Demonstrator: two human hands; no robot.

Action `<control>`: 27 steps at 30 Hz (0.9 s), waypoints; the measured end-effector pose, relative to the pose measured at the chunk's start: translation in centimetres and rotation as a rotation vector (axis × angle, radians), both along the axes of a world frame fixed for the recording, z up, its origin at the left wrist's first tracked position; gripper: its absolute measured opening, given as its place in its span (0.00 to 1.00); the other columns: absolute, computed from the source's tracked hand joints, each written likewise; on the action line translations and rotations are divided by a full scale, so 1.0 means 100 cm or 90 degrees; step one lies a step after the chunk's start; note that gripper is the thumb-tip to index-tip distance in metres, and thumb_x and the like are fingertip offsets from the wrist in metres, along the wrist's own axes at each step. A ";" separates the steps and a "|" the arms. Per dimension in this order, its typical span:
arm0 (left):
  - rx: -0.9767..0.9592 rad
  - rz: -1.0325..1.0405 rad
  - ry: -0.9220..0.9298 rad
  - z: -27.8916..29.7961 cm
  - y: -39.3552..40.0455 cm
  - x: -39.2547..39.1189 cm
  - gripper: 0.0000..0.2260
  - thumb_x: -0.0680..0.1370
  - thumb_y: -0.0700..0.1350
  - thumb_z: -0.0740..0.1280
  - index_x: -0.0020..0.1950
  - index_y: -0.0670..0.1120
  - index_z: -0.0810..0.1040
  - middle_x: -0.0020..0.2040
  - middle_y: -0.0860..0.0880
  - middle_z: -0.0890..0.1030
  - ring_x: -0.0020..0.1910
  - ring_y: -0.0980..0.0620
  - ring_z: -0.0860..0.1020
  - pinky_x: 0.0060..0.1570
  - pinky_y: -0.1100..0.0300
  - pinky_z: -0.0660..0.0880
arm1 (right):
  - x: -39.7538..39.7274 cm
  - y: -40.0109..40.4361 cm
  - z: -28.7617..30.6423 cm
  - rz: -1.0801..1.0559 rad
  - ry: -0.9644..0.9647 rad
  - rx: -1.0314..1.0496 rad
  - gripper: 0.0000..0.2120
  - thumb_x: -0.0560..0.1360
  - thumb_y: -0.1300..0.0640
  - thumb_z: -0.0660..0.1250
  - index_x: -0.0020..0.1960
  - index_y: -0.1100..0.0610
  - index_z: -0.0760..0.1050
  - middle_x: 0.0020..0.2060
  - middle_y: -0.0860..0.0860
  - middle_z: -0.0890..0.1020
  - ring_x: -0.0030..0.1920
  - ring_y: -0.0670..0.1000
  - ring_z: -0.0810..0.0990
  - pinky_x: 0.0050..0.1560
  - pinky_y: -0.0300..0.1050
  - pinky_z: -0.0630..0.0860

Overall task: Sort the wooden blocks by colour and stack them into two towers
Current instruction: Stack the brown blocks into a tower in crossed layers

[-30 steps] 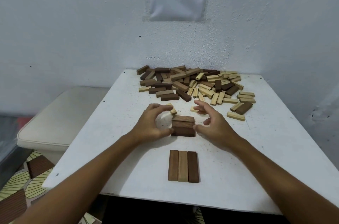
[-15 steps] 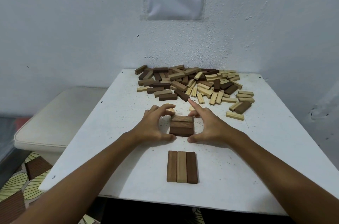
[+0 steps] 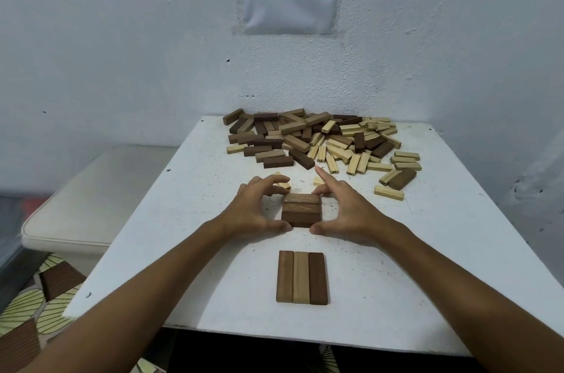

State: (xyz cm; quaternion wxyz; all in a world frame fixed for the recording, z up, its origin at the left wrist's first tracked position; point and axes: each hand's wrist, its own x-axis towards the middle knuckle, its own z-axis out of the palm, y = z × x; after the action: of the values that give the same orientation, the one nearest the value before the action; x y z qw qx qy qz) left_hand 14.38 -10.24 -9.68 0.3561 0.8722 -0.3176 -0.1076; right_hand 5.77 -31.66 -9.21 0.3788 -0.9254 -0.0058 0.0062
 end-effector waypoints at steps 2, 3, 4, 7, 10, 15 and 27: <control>-0.006 -0.003 0.004 0.001 -0.002 0.001 0.38 0.58 0.61 0.76 0.64 0.67 0.64 0.64 0.52 0.74 0.64 0.51 0.72 0.61 0.48 0.75 | 0.001 0.000 -0.002 -0.011 -0.005 0.009 0.54 0.65 0.50 0.79 0.79 0.45 0.47 0.63 0.46 0.72 0.64 0.46 0.68 0.62 0.43 0.68; -0.010 -0.004 0.009 0.002 -0.003 0.001 0.37 0.58 0.59 0.77 0.64 0.65 0.65 0.64 0.52 0.75 0.63 0.52 0.73 0.60 0.50 0.76 | 0.001 0.001 -0.004 -0.016 -0.009 0.017 0.53 0.65 0.50 0.79 0.79 0.45 0.49 0.63 0.46 0.73 0.64 0.46 0.69 0.62 0.43 0.69; -0.017 -0.005 0.016 0.004 -0.005 0.001 0.37 0.58 0.57 0.78 0.64 0.63 0.65 0.63 0.52 0.76 0.62 0.52 0.73 0.57 0.54 0.77 | 0.001 0.000 -0.004 -0.020 -0.015 0.030 0.52 0.64 0.51 0.79 0.79 0.44 0.50 0.62 0.46 0.73 0.65 0.47 0.69 0.62 0.43 0.70; -0.053 -0.017 0.021 0.013 -0.006 -0.003 0.35 0.59 0.54 0.78 0.62 0.57 0.68 0.56 0.54 0.78 0.57 0.55 0.75 0.48 0.67 0.73 | -0.003 -0.001 -0.001 -0.034 -0.036 0.089 0.50 0.64 0.54 0.79 0.77 0.42 0.54 0.61 0.47 0.75 0.62 0.47 0.72 0.55 0.36 0.73; -0.088 -0.027 0.011 0.021 -0.002 -0.009 0.34 0.58 0.52 0.78 0.61 0.52 0.69 0.53 0.55 0.79 0.52 0.56 0.75 0.41 0.73 0.68 | -0.011 -0.001 0.007 -0.037 -0.070 0.114 0.47 0.65 0.56 0.79 0.76 0.42 0.57 0.59 0.47 0.77 0.58 0.41 0.73 0.46 0.33 0.70; -0.106 -0.039 0.024 0.029 0.011 -0.034 0.31 0.59 0.52 0.77 0.59 0.55 0.69 0.53 0.58 0.77 0.55 0.60 0.75 0.51 0.65 0.72 | -0.036 0.009 0.016 -0.012 -0.091 0.113 0.46 0.64 0.57 0.80 0.74 0.43 0.59 0.57 0.46 0.77 0.59 0.44 0.74 0.52 0.37 0.70; -0.126 -0.043 0.047 0.011 0.039 -0.094 0.31 0.58 0.55 0.77 0.57 0.56 0.69 0.52 0.58 0.79 0.55 0.63 0.75 0.60 0.62 0.71 | -0.096 0.035 0.003 0.007 -0.070 0.122 0.43 0.65 0.56 0.80 0.72 0.41 0.60 0.56 0.43 0.76 0.59 0.42 0.73 0.57 0.37 0.71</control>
State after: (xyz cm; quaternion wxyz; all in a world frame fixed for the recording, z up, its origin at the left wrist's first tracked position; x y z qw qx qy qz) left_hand 4.97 -6.32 -8.59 0.4481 0.8170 -0.3427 -0.1195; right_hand -3.79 -28.15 -8.90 0.4644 -0.8840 -0.0320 -0.0431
